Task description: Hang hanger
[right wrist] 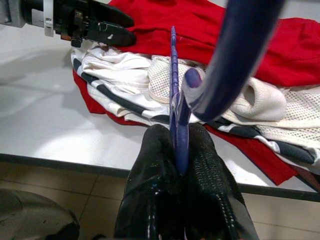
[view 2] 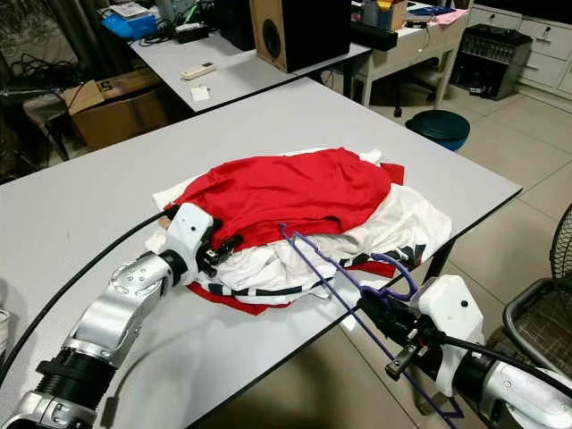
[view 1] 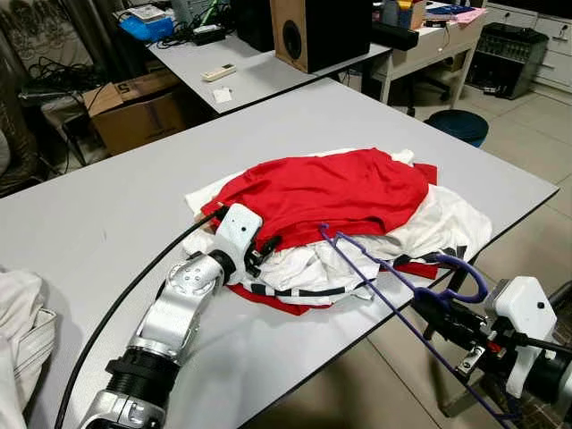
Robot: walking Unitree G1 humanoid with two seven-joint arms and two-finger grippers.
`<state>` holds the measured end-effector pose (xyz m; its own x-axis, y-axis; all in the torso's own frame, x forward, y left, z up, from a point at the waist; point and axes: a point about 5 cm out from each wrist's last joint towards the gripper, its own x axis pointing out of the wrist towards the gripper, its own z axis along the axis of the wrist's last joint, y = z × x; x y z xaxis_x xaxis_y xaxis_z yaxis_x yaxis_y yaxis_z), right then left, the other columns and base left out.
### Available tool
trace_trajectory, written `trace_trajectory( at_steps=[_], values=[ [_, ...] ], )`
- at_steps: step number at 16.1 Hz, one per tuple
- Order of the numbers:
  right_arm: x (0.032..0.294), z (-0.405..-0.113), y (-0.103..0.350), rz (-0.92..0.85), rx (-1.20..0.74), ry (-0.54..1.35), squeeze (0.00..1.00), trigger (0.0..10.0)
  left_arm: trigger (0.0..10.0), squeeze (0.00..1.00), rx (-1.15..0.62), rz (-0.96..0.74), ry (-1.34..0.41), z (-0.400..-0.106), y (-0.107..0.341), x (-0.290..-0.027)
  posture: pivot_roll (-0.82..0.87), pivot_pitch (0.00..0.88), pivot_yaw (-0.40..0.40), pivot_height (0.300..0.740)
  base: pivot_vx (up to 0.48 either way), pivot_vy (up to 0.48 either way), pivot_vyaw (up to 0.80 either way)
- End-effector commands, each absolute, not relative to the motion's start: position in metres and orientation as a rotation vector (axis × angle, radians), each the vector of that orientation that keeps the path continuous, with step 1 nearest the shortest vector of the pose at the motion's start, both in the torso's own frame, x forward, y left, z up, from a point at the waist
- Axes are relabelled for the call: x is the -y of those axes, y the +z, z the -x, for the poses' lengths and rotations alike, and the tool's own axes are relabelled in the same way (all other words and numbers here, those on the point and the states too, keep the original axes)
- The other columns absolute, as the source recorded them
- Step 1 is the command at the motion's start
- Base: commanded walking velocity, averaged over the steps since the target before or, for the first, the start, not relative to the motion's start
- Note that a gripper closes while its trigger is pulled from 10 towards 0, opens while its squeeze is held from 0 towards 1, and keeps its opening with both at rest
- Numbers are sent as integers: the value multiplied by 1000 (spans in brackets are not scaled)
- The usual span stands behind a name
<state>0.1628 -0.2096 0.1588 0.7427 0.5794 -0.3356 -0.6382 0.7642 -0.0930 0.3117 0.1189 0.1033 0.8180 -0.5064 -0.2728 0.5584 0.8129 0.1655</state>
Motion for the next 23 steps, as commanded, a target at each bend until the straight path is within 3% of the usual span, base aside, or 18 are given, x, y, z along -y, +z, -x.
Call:
trace_trajectory(
  at_steps=[1, 2, 13, 20, 23],
  values=[
    [211, -162, 161, 205, -297, 684, 0, 10000, 1922, 0, -226, -243, -546, -315, 104, -125, -130, 0, 121, 740, 0, 0, 0],
    [211, -162, 161, 205, -297, 685, 0, 10000, 0, 0, -222, -239, -545, -315, 105, -125, -129, 0, 120, 740, 0, 0, 0],
    [212, -158, 169, 192, -268, 710, 0, 10000, 0, 0, -164, -157, -569, -317, 118, -123, -128, 0, 118, 740, 0, 0, 0],
    [205, -151, 189, 196, -225, 799, 0, 10000, 0, 0, 90, -28, -692, -325, 184, -110, -127, 0, 138, 740, 0, 0, 0],
    [206, -148, 189, 204, -239, 789, 0, 10000, 0, 0, 39, -72, -734, -319, 176, -112, -130, 0, 145, 740, 0, 0, 0]
  ],
)
